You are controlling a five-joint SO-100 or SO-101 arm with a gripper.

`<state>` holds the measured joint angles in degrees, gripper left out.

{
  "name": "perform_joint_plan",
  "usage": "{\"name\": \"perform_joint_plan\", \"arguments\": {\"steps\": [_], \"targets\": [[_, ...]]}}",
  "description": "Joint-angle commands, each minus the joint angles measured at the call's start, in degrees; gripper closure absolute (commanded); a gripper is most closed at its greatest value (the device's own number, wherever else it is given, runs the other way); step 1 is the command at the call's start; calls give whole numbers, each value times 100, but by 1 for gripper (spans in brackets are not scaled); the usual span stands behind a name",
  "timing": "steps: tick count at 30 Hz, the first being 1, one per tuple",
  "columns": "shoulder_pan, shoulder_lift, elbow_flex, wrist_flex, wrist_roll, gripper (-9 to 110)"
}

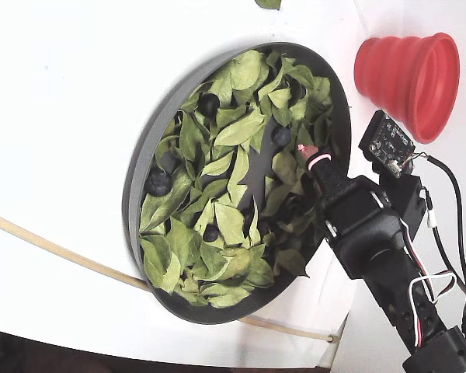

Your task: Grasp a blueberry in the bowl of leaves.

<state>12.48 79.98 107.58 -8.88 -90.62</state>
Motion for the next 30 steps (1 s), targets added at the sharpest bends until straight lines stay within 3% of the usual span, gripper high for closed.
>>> {"name": "perform_joint_plan", "arguments": {"steps": [1, 30], "targets": [[-26, 650, -79, 9, 79, 87], [-220, -237, -527, -352, 431, 85]]}}
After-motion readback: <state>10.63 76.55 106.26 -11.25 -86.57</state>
